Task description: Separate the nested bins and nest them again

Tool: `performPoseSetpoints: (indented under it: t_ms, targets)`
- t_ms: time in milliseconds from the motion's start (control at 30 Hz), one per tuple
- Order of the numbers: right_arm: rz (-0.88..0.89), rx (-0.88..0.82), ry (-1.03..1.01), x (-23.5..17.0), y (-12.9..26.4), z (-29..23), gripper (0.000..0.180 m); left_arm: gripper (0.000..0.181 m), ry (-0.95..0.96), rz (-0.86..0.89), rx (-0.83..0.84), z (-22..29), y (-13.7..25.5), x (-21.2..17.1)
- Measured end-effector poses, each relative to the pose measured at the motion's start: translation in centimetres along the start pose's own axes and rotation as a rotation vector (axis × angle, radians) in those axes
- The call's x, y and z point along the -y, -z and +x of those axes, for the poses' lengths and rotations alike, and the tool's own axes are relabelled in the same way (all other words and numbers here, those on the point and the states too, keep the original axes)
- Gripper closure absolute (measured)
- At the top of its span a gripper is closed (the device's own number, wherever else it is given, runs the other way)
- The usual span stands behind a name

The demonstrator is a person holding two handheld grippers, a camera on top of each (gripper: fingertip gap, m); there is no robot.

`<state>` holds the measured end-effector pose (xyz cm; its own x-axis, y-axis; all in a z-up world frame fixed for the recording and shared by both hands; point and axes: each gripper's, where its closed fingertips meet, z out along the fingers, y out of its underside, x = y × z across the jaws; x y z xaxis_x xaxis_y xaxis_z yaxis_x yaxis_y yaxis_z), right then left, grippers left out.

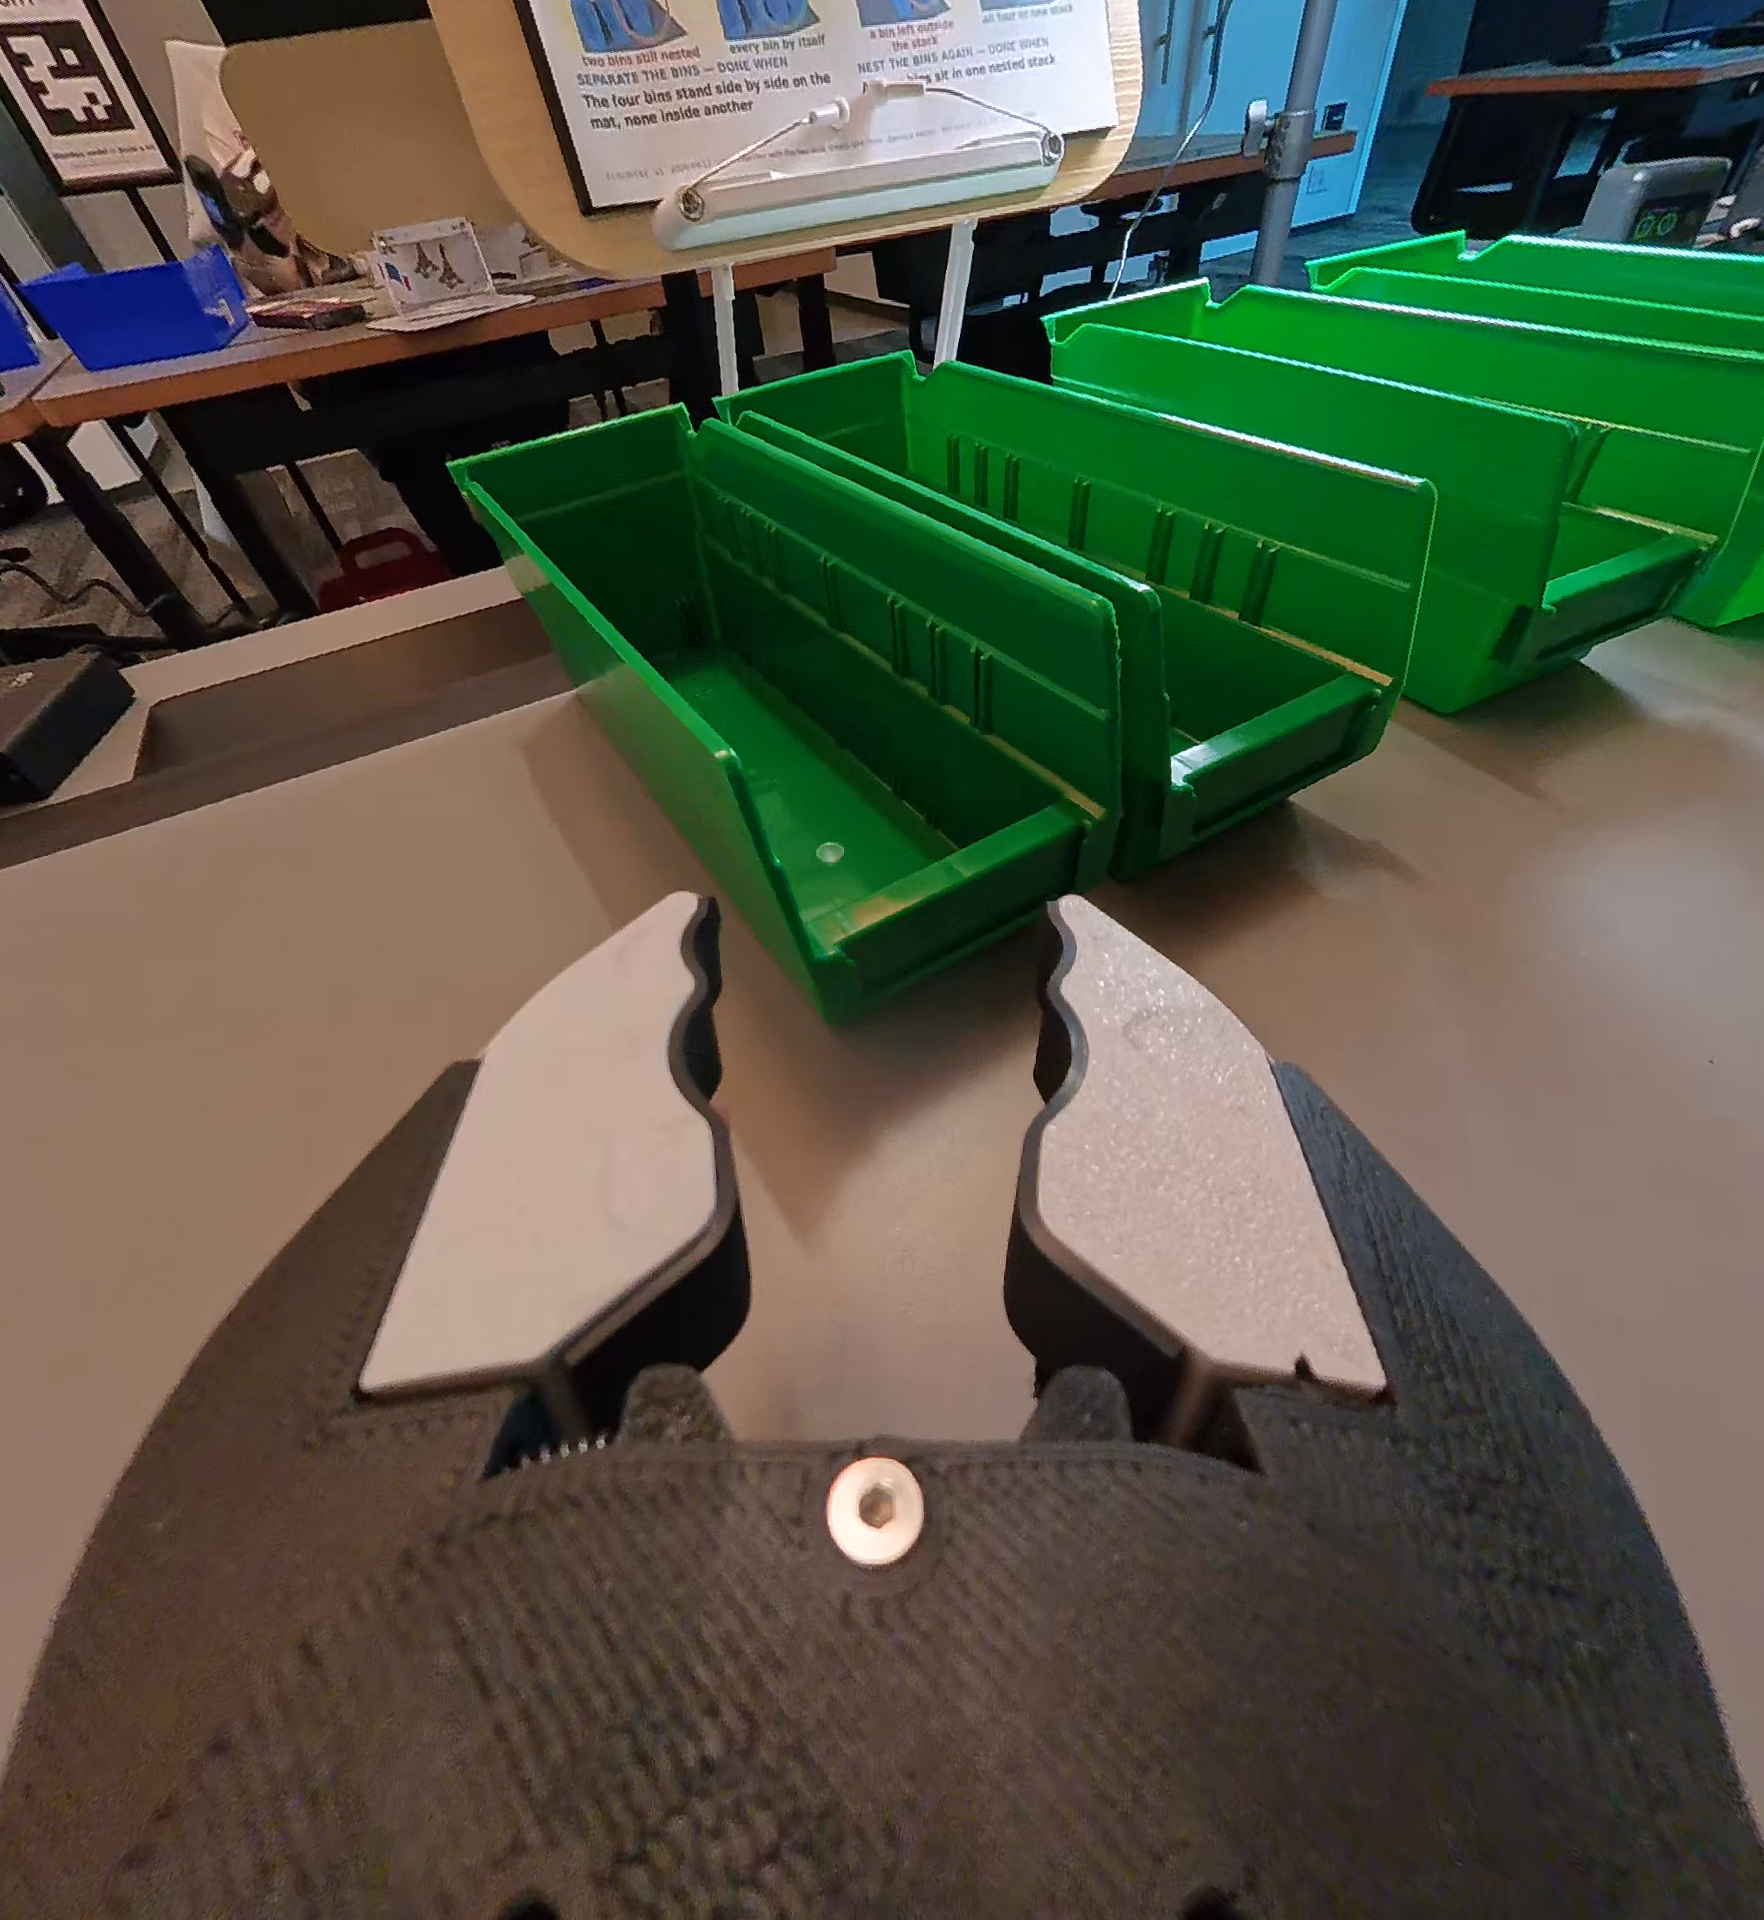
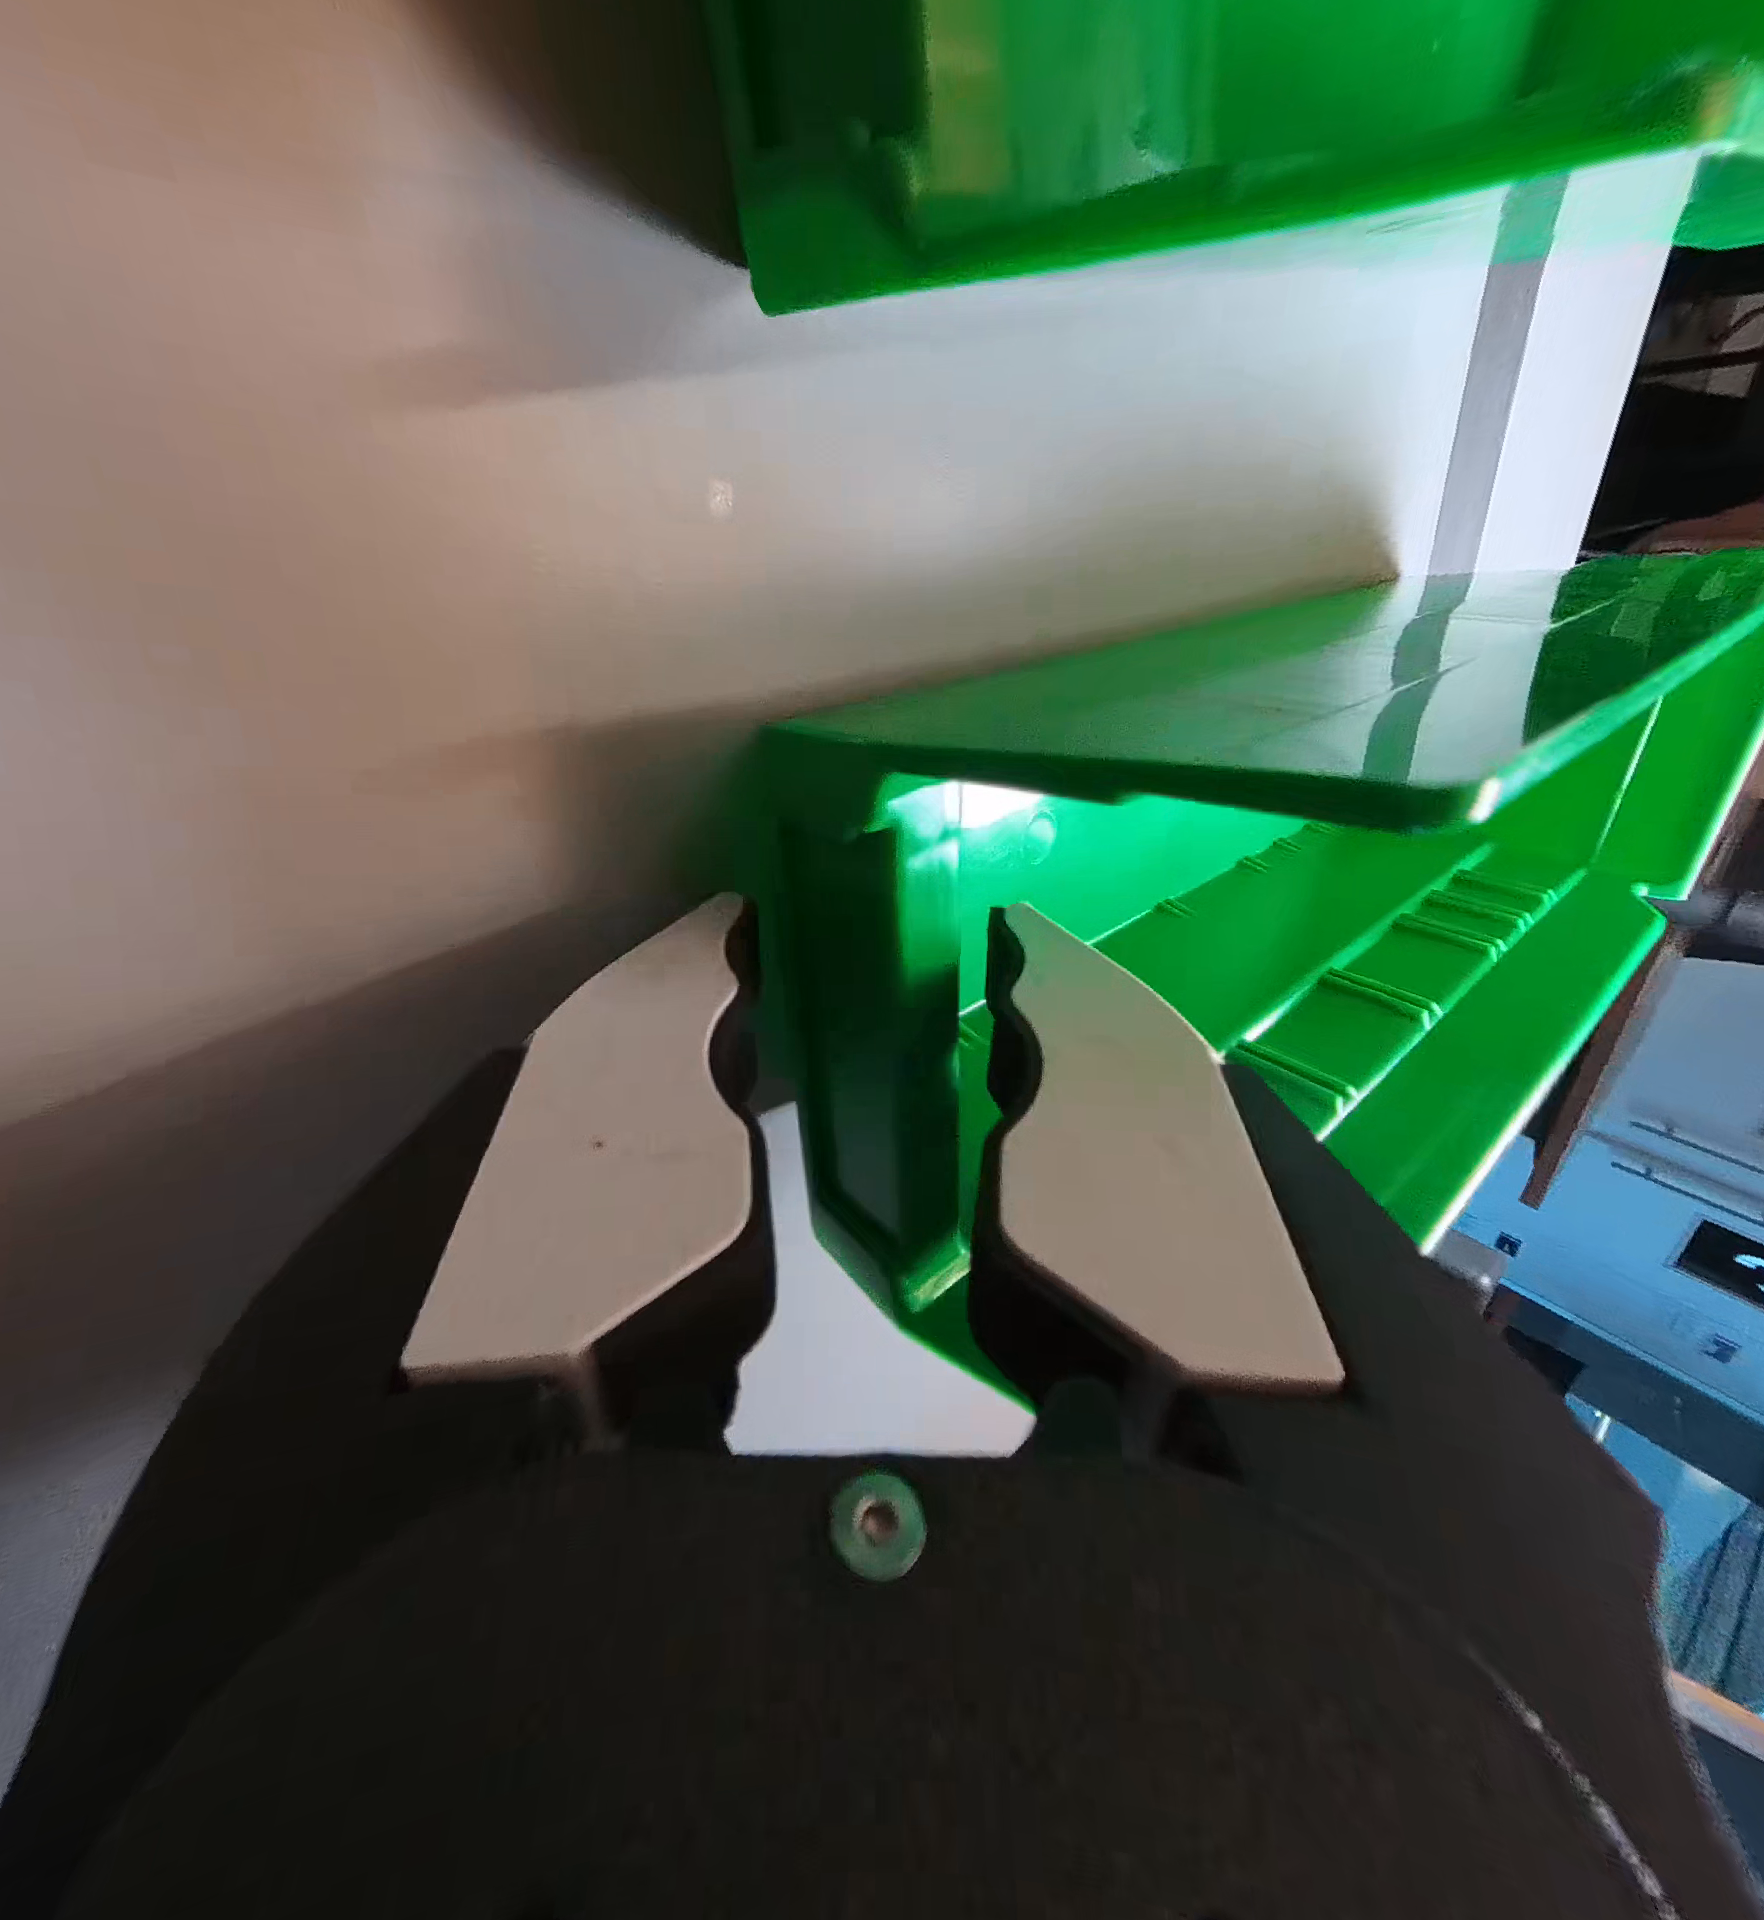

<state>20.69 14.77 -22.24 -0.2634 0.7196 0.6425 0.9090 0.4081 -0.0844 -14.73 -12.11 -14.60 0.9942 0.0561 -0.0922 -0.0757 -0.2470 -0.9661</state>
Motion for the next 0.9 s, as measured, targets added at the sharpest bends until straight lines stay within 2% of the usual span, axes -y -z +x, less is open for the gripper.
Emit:
performPoseSetpoints:
  t_ms: [67, 200, 367, 533, 633, 767, 900]
  targets:
    - [-0.006, 0.016, 0.023, -0.4, -0.4, 0.0, 0.149, 0.122, -0.001, 0.004, 0.001, 0.0, 0.0, 0.1]
    - [0.023, 0.017, 0.063, -0.6, -0.2, 0.1, 0.151, 0.122, 0.000, 0.006, 0.004, -0.1, 0.1, 0.1]
    - [0.061, -0.083, 0.084, 0.7, 3.5, 3.1, 0.152, 0.123, -0.008, -0.017, 0.000, 0.1, -0.2, -0.3]
    - [0.155, -0.120, 0.136, 5.2, 9.3, 7.3, 0.152, 0.124, -0.020, -0.016, 0.003, 0.2, -0.2, -0.3]
    - [0.199, -0.100, 0.157, 9.0, 11.3, 8.7, 0.152, 0.124, -0.015, -0.007, 0.004, 0.1, -0.1, -0.1]
    - [0.194, -0.047, 0.161, 12.4, 10.8, 8.8, 0.152, 0.124, -0.019, 0.003, 0.004, 0.1, 0.0, 0.1]
    - [0.163, -0.007, 0.184, 13.6, 8.6, 7.7, 0.152, 0.124, -0.033, 0.008, 0.007, 0.2, 0.1, 0.2]
